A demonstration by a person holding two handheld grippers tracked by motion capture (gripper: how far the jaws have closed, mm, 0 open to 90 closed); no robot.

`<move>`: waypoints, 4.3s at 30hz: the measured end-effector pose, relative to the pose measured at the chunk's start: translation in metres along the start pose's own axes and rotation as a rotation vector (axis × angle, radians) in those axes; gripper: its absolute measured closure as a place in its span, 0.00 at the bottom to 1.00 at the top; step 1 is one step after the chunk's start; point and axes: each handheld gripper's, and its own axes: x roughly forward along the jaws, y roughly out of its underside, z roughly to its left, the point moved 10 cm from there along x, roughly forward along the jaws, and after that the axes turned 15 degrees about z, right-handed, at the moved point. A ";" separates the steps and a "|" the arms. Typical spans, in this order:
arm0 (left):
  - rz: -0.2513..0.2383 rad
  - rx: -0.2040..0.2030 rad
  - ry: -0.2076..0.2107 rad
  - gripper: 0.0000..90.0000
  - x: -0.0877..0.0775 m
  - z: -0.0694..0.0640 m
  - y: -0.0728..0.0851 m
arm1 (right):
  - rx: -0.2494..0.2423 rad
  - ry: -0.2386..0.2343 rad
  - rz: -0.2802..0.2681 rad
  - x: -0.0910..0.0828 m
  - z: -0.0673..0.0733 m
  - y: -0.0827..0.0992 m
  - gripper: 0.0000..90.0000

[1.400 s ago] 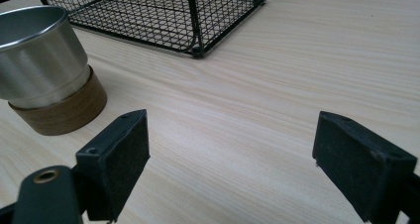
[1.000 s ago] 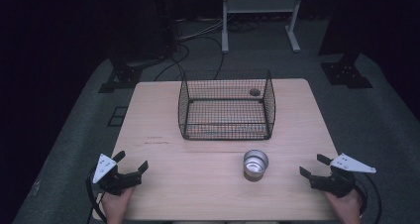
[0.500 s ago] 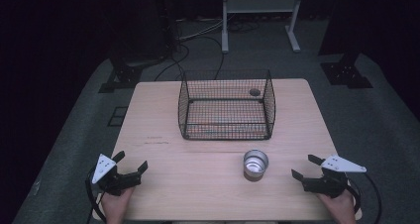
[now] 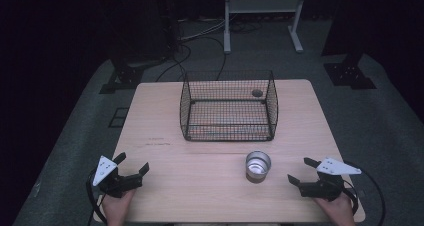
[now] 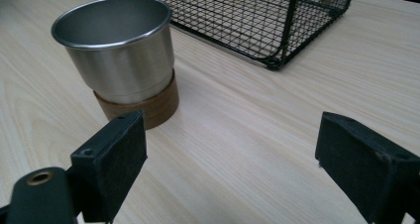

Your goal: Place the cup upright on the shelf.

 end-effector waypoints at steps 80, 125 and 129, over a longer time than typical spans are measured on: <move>-0.003 -0.006 0.001 0.00 -0.001 0.001 0.000 | -0.108 -0.118 0.096 0.069 0.069 -0.057 0.19; 0.005 -0.002 -0.002 0.00 0.000 0.002 0.001 | -0.111 -0.159 0.074 0.016 0.062 -0.156 0.20; 0.006 -0.002 -0.003 0.00 -0.001 0.002 0.001 | -0.122 -0.162 0.070 0.017 0.065 -0.165 0.20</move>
